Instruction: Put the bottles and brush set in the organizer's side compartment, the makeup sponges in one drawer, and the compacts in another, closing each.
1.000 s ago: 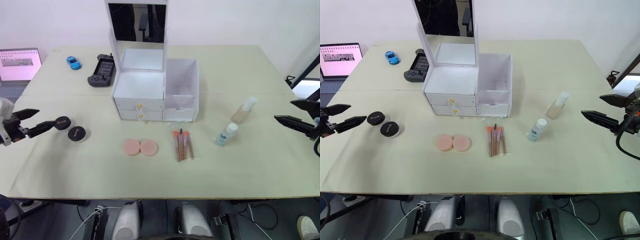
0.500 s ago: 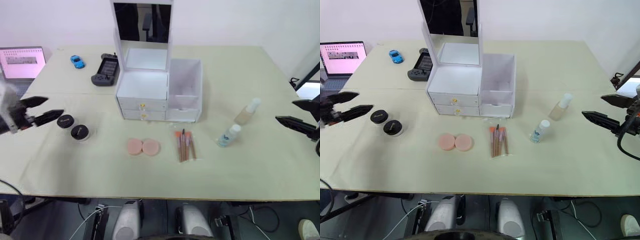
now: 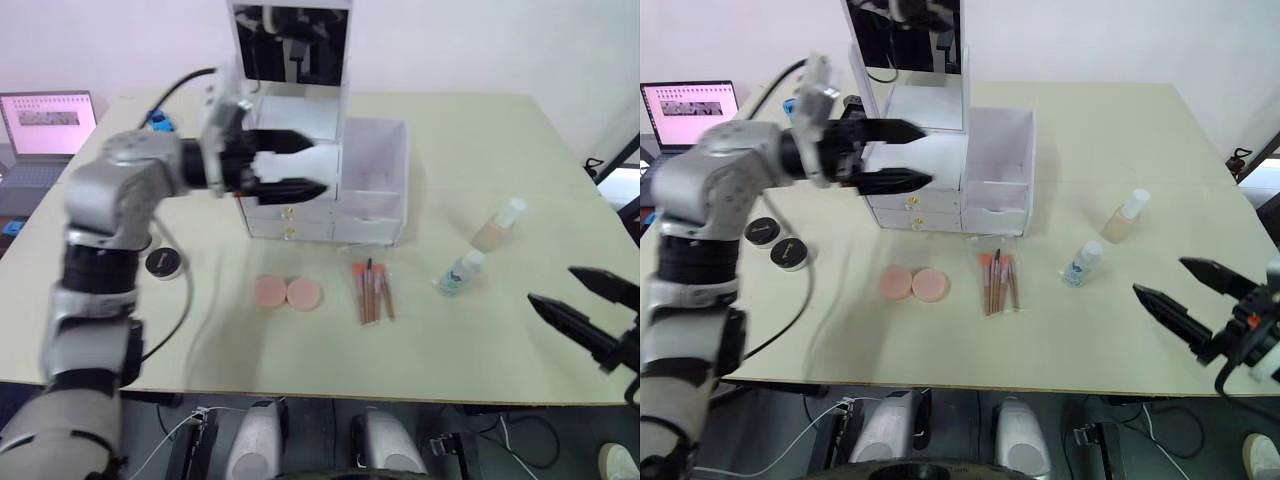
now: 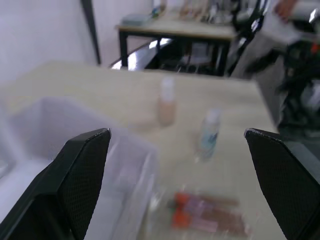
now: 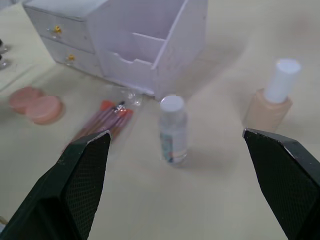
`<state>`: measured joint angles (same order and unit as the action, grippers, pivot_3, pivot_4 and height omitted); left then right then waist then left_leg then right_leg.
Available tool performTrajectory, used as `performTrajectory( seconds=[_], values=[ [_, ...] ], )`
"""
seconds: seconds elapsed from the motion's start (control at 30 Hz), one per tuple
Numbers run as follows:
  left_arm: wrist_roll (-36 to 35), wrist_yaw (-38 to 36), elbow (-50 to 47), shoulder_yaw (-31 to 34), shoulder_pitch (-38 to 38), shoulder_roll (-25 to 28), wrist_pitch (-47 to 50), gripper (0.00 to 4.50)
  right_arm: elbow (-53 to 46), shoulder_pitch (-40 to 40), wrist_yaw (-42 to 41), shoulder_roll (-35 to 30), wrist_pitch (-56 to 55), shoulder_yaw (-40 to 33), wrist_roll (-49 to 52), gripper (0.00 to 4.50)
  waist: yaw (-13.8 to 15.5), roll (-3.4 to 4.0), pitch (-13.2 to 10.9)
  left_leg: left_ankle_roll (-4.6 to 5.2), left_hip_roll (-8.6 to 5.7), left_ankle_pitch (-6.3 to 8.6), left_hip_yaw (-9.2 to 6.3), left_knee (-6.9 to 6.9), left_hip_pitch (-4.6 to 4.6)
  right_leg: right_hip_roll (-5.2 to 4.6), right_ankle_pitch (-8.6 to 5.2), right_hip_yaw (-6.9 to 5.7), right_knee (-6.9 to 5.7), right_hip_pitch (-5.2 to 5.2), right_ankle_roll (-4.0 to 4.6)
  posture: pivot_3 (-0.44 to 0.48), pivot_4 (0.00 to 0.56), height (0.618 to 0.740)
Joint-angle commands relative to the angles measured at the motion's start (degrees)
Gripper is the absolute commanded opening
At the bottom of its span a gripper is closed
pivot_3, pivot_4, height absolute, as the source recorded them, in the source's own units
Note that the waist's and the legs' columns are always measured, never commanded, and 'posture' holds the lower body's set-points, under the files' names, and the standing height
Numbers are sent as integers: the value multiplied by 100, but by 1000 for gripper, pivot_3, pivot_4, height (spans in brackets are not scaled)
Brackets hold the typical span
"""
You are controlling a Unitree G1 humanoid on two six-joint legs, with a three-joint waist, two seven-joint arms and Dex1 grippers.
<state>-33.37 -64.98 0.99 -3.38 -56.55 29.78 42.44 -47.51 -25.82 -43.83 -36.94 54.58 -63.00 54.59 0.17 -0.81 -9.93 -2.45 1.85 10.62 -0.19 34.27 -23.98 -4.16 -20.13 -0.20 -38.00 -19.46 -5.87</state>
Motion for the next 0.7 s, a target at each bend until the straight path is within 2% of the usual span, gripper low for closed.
performTrajectory(
  seconds=[0.03,0.13,0.2,0.3,0.4,0.5,0.7],
  values=[
    [25,-65,-357,-257,-158,-17,42,4500,-564,-356,606,257,-239,-432,463,4481,-85,2,1,0,0,0,1,-2,6,2,0,4,0,1,0,0,150,740],
    [-27,-197,-422,-411,-198,-10,136,4500,-785,-625,1014,386,-474,-436,599,4481,-124,2,1,0,4,0,1,-12,31,9,0,12,-1,11,5,0,150,740],
    [195,-335,-348,-589,-213,90,-87,4500,-771,-630,1508,318,-413,-205,533,4481,-117,-1,0,-3,8,-1,-4,-12,36,16,2,16,0,13,11,0,150,740],
    [294,-470,-350,-660,-176,207,-237,4500,-575,-320,1922,47,-582,111,176,4481,-101,0,-1,-7,10,-4,-1,-9,38,17,-2,27,4,13,33,0,150,740],
    [320,-399,-405,-563,-39,279,-270,4500,0,247,2273,-489,-510,531,-97,4481,-98,-3,-2,-6,9,-5,-1,-7,38,9,-5,43,14,14,44,0,150,740],
    [397,-95,-605,-491,187,315,-259,4500,754,1097,2701,-960,-341,1247,-392,4481,-87,-5,-2,-4,5,-5,8,-7,35,6,-1,60,34,16,44,0,150,740],
    [314,370,-1121,-335,595,393,15,4500,1966,2395,2807,-1468,-334,2327,-963,4481,-75,0,-2,-1,8,-5,4,-12,-9,26,25,66,43,-18,-5,0,150,740]
  ],
)
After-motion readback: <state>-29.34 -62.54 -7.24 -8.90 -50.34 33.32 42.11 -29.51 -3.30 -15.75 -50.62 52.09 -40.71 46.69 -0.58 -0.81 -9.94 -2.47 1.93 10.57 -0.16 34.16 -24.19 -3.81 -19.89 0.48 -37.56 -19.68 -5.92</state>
